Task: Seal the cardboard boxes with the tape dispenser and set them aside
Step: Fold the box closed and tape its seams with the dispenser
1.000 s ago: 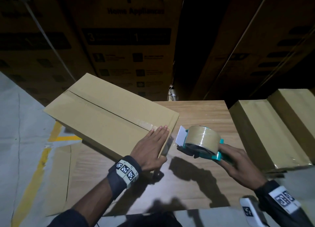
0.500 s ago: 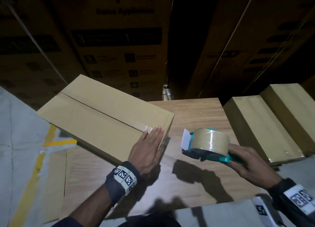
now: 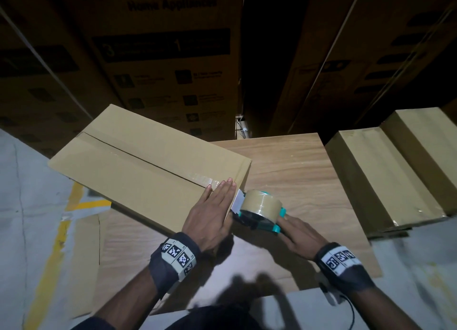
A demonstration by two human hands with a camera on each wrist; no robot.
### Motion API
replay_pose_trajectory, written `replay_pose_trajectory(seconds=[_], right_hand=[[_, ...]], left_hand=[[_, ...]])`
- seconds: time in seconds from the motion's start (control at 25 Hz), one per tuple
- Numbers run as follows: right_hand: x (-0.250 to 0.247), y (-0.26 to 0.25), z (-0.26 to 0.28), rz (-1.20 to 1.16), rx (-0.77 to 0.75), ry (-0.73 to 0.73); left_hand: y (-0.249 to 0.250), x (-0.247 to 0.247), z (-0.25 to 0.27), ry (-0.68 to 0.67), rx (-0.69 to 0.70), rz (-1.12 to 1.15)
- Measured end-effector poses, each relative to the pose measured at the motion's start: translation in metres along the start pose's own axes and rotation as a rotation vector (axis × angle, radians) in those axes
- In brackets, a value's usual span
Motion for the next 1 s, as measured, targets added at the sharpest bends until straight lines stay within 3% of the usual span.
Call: replay_pose_trajectory(seconds=[0.32, 0.44, 0.52, 0.76, 1.0], right_hand=[[-0.007, -0.006, -0.014, -0.112, 0.028, -0.017], [0.017, -0.012, -0.009, -0.059, 0.073, -0.198], [0.047, -0.011, -0.003, -0.079, 0.135, -0.235], [0.047, 0.012, 0.028, -0.437, 0.316, -0.081], [0.054, 0.026, 0.054, -0.637, 0.561, 0.245]], left_hand=[[-0.001, -0.001, -0.004, -0.068, -0.003, 0.015], [0.0, 0.0, -0.002, -0.103, 0.0, 0.008], [-0.001, -0.004, -0.003, -0.098, 0.006, 0.009], [-0.013, -0.009, -0.003, -0.165, 0.095, 0.068], [-0.044, -0.022, 0.008, -0.28, 0.273, 0.041]])
Point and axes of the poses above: each hand's wrist, its own z-axis away from the middle knuckle, its own x-axis out of the palm, y = z × x, the point moved 1 cm from there along -z, towards the middle knuckle, and after that the axes turned 6 degrees about -x, right-handed, at the moved point
